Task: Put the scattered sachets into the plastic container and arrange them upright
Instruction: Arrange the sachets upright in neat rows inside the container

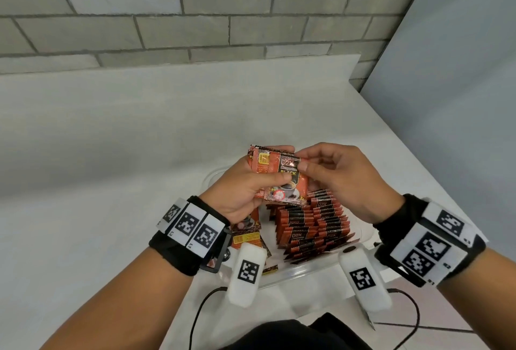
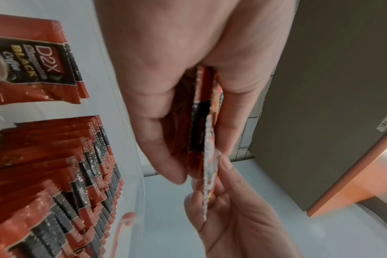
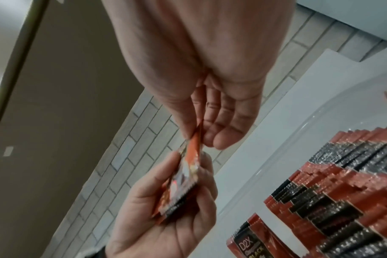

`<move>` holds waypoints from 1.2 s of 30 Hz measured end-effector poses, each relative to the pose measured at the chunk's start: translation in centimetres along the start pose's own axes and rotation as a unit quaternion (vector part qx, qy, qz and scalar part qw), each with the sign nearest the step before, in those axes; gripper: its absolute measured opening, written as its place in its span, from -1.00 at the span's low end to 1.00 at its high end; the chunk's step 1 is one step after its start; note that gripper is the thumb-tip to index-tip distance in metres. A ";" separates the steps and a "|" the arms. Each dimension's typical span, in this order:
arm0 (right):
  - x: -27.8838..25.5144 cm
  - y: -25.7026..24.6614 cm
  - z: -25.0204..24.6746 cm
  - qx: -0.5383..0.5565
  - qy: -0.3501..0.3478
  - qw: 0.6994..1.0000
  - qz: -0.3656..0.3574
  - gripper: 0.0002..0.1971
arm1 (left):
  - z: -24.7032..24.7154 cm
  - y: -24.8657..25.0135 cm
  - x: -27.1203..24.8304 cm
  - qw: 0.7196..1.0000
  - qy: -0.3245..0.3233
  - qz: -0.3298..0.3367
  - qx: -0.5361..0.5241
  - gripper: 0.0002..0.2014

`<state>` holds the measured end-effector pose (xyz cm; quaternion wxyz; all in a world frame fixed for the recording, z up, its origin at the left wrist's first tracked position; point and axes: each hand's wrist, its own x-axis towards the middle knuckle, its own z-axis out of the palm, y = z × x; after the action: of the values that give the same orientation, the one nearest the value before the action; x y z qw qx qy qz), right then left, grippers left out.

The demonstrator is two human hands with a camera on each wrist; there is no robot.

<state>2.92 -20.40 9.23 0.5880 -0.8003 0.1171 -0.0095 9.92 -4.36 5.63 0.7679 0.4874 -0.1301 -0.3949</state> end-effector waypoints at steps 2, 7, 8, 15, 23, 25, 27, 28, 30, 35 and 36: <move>0.1 -0.1 -0.6 0.022 -0.006 1.000 0.008 -0.92 | -0.1 0.1 0.0 1.000 0.008 -0.005 -0.007 -0.56; -0.8 0.7 -3.1 -0.049 -0.079 0.995 0.026 -0.96 | -0.9 0.7 0.2 0.996 0.068 -0.005 -0.056 -0.62; -1.1 1.1 -3.3 -0.078 -0.103 0.991 0.030 -0.95 | -1.1 0.8 0.3 0.996 0.072 -0.003 -0.060 -0.63; -3.3 3.7 -3.2 -0.195 -0.217 0.956 0.029 -0.96 | -1.2 1.0 0.1 0.995 0.078 -0.004 -0.068 -0.63; -4.2 5.3 -2.0 -0.356 -0.211 0.909 -0.056 -0.93 | -1.0 0.9 0.2 0.995 0.078 -0.017 -0.061 -0.64; -4.2 5.3 -1.8 -0.363 -0.204 0.907 -0.058 -0.94 | -1.0 1.0 0.1 0.995 0.080 -0.019 -0.057 -0.65; -4.1 4.9 -1.7 -0.364 -0.215 0.905 -0.051 -0.95 | -1.0 1.0 0.2 0.995 0.087 -0.021 -0.055 -0.71; -4.1 4.7 -1.7 -0.365 -0.222 0.903 -0.049 -0.94 | -1.0 1.0 0.2 0.994 0.090 -0.021 -0.055 -0.76; -4.0 4.4 -1.7 -0.383 -0.231 0.893 -0.047 -0.93 | -1.0 1.1 0.2 0.994 0.092 -0.020 -0.056 -0.78; -3.9 4.2 -1.0 -0.475 -0.250 0.843 -0.048 -0.87 | -1.0 1.2 0.2 0.994 0.093 -0.015 -0.058 -0.77; -3.8 4.2 -1.0 -0.484 -0.250 0.837 -0.044 -0.87 | -1.0 1.3 0.2 0.994 0.093 -0.015 -0.058 -0.76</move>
<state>-1.70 -21.73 6.05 0.1339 -0.9623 -0.0796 0.2228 11.24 -3.62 6.20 0.7974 0.4789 -0.0277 -0.3662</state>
